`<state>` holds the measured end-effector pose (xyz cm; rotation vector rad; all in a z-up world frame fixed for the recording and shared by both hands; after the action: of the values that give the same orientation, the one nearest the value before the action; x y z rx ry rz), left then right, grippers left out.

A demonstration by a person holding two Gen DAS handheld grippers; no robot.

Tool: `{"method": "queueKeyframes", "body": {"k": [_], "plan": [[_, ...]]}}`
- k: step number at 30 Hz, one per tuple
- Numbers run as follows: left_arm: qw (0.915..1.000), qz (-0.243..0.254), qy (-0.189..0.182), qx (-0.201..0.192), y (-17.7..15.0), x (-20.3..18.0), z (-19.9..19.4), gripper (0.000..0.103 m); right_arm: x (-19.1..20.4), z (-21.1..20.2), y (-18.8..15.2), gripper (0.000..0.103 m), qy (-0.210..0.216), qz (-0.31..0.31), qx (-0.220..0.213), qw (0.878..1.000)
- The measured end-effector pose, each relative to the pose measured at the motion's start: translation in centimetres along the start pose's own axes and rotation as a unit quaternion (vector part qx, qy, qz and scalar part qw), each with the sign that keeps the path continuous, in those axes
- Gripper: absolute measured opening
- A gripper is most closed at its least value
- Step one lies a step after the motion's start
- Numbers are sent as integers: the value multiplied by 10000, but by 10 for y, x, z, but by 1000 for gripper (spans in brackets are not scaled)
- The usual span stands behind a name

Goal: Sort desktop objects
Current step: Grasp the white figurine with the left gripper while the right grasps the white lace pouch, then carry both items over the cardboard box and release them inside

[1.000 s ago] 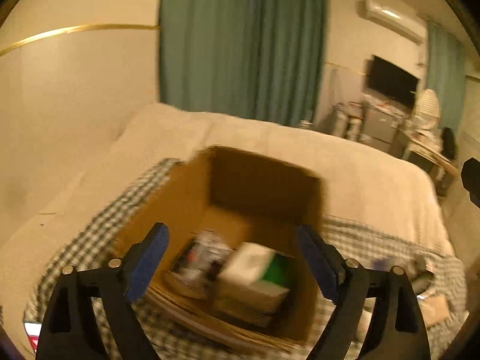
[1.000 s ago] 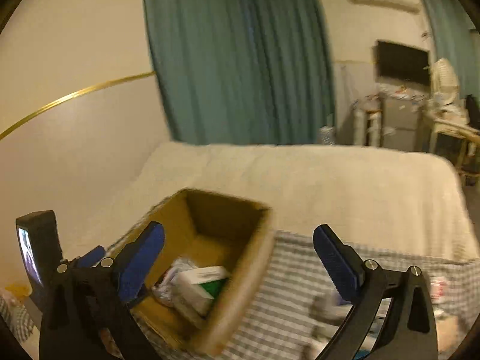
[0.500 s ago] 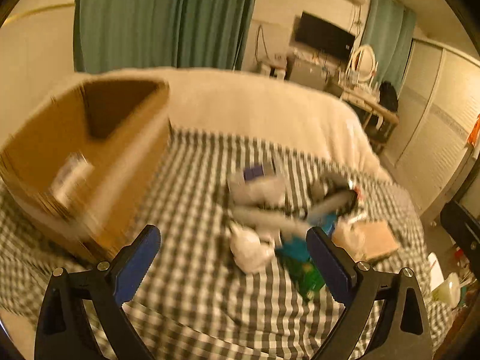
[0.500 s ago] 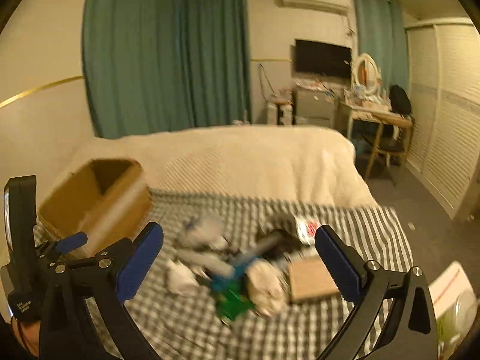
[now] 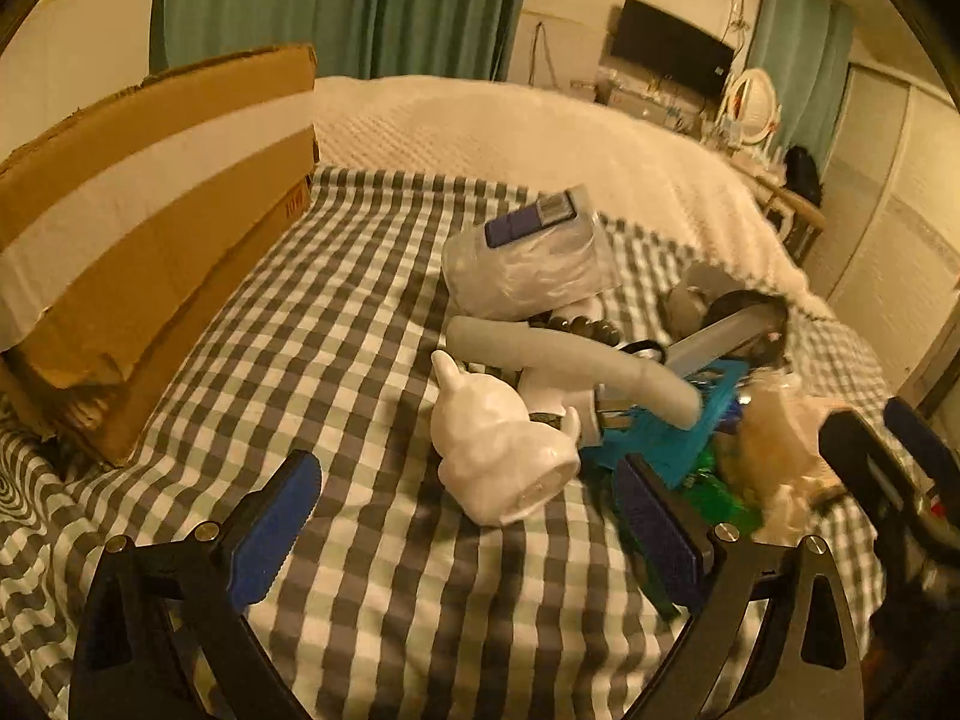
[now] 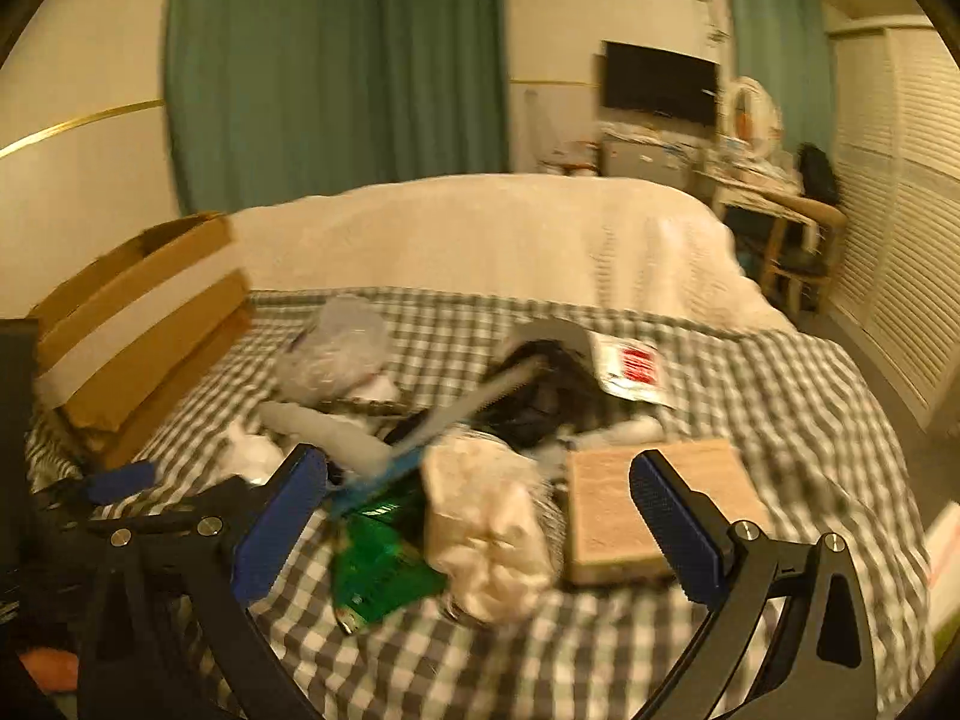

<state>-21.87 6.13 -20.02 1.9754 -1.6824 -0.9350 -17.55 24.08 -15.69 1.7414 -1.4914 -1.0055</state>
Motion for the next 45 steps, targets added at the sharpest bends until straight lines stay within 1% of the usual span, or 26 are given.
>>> {"method": "queueKeyframes", "body": {"k": [2,4,6,7,8,9,11,13,16,18,19,20,21,22,23,24,26,32,38,45], "plan": [[10000,30,64,-40,3,-2,4,100,-2,11,-8,101,9,-90,36,10000],[9999,104,100,-43,5,-7,11,100,-6,20,-13,101,170,81,148,9997],[9997,187,156,-90,6,-10,14,100,-12,24,-17,95,261,296,122,9991],[9994,241,203,-103,6,-10,17,100,-15,25,-18,88,237,367,113,9990],[9993,261,241,-104,5,-9,19,100,-18,27,-19,78,229,424,145,9987],[9993,265,248,-76,4,-8,21,100,-20,30,-20,76,246,478,214,9983],[9995,185,242,33,1,-3,26,100,-23,35,-24,75,232,578,272,9977],[9998,101,153,107,0,1,29,100,-24,34,-24,74,230,592,295,9975],[9999,17,39,151,0,4,30,94,-19,31,-21,73,241,490,263,9982],[9998,32,18,169,-1,5,29,85,-14,30,-21,69,251,383,311,9985],[9998,66,-18,189,-1,4,29,82,-12,30,-21,66,260,345,337,9985],[9997,113,-62,216,-1,2,29,77,-11,30,-21,59,251,302,356,9986],[9995,161,-97,235,-1,1,28,69,-10,31,-21,57,249,274,382,9986],[9993,226,-147,242,-2,-2,27,64,-10,31,-21,52,255,264,396,9985],[9991,295,-176,250,-3,-5,26,59,-9,31,-21,44,269,268,396,9985],[9989,380,-138,223,-4,-7,25,59,-9,31,-21,41,298,270,403,9984],[9989,397,-169,202,-4,-9,24,59,-10,31,-21,31,318,272,419,9982],[9994,291,-157,143,2,-5,20,59,-12,29,-20,18,374,358,358,9980],[9993,313,-178,48,8,-6,11,59,-15,14,-9,17,382,383,91,9985],[9994,281,-221,-23,13,-2,-9,59,-14,-4,3,17,405,277,-172,9986]]}}
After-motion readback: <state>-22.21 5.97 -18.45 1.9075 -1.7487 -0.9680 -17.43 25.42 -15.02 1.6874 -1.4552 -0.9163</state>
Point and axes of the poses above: each gripper's, at about its wrist camera, not at the fingertips, and z roughly the way its jaws point, x to its left, y to its top, the point moved 5 cm from there along z, roughly the way its jaws point, and after that the axes turned 9 degrees about -z, right-handed, at the moved point
